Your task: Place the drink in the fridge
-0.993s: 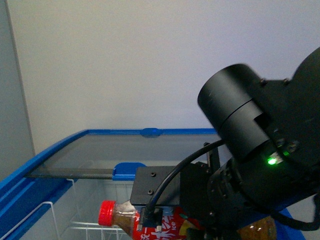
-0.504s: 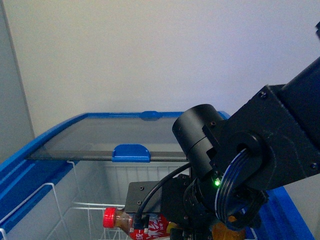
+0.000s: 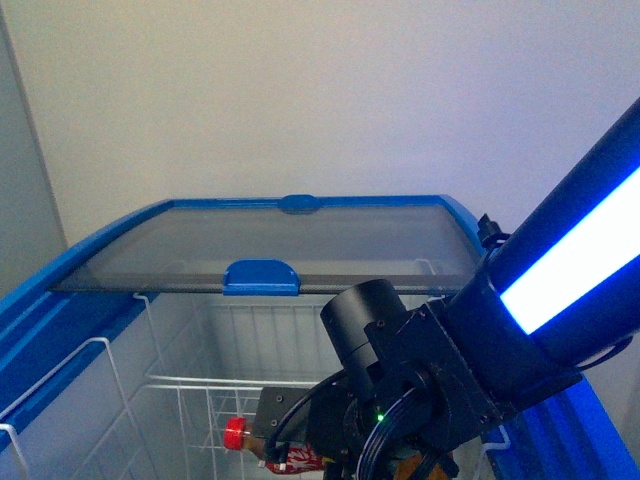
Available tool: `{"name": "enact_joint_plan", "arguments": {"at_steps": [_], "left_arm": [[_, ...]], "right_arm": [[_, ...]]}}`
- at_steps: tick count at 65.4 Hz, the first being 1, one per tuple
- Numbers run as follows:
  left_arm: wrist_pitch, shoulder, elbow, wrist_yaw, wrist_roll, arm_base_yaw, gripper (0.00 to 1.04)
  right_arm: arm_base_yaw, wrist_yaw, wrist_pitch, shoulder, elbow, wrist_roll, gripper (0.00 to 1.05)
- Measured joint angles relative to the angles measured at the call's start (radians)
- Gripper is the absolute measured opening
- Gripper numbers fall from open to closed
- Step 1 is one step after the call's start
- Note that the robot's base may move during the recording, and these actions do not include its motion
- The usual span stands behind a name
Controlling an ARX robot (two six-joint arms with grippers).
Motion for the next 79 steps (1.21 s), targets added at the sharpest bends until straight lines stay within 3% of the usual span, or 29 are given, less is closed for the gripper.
{"name": "enact_joint_plan", "arguments": {"at_steps": [17,25,32,45,48,68,79], "left_arm": [[0.0,0.0,0.0,0.0,0.0,0.0,0.05],[0.0,0.0,0.0,0.0,0.0,0.0,0.28],[0.0,0.0,0.0,0.0,0.0,0.0,0.44],[0.0,0.0,0.0,0.0,0.0,0.0,0.88],[0.0,0.0,0.0,0.0,0.001,0.0,0.98],[0.0,0.0,0.0,0.0,0.001,0.0,0.97],[0.0,0.0,0.0,0.0,0.001,0.0,0.97]], "right_arm": [[0.01,0.019,0.09,0.073,0.024,0.027,0.37],[0.019,0.019,0.108,0.101,0.01,0.035,0.38],[0.02,-0.005,0.111,0.097,-0.004,0.054,0.55],[0.02,-0.068,0.103,-0.039,-0.076,0.072,0.97],[0.018,-0.088,0.1,-0.098,-0.098,0.089,0.97],[-0.022,-0.17,0.068,-0.479,-0.265,0.206,0.97],[-0.13,0.022,0.161,-0.803,-0.454,0.424,0.97]]}}
